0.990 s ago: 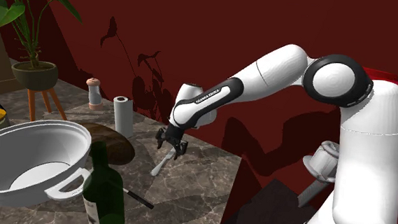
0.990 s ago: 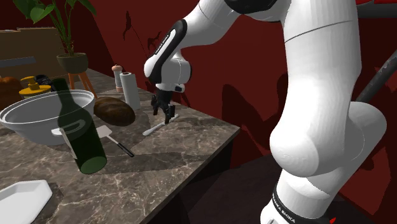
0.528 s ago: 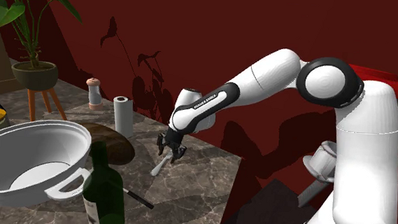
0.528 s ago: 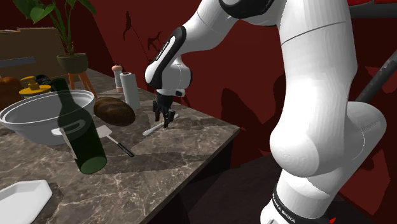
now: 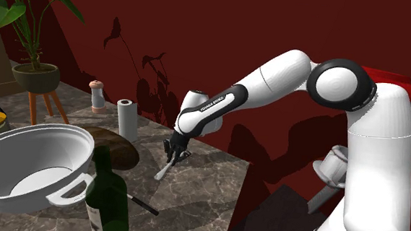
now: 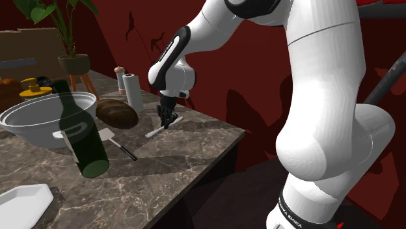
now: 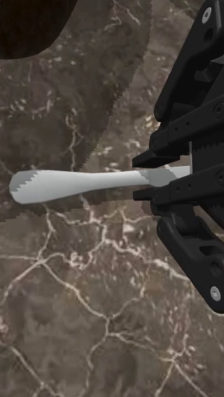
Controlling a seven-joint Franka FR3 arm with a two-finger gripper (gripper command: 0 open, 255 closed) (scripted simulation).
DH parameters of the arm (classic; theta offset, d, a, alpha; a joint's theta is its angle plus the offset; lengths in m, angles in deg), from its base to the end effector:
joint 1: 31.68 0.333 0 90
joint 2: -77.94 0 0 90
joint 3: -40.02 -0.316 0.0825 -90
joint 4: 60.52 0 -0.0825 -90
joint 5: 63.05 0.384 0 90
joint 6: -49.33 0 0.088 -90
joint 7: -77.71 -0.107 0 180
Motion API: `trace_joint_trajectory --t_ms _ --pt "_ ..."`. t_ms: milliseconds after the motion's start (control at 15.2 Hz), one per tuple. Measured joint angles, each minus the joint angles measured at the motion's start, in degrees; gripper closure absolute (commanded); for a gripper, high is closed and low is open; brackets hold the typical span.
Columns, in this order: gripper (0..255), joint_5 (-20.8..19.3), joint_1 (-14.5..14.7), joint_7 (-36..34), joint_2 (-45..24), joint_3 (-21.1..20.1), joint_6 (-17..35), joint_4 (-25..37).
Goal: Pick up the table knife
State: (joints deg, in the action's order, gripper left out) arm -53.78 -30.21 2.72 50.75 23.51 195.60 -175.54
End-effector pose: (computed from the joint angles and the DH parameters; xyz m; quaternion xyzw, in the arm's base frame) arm 0.5877 0.1824 0.2338 -0.8299 0.5450 0.0528 0.1068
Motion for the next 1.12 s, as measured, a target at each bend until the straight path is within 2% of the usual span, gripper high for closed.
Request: trace_joint_trajectory --t_ms 1122 --pt "255 0.96 -0.92 -0.98 7.66 -0.74 -8.58 0.75"
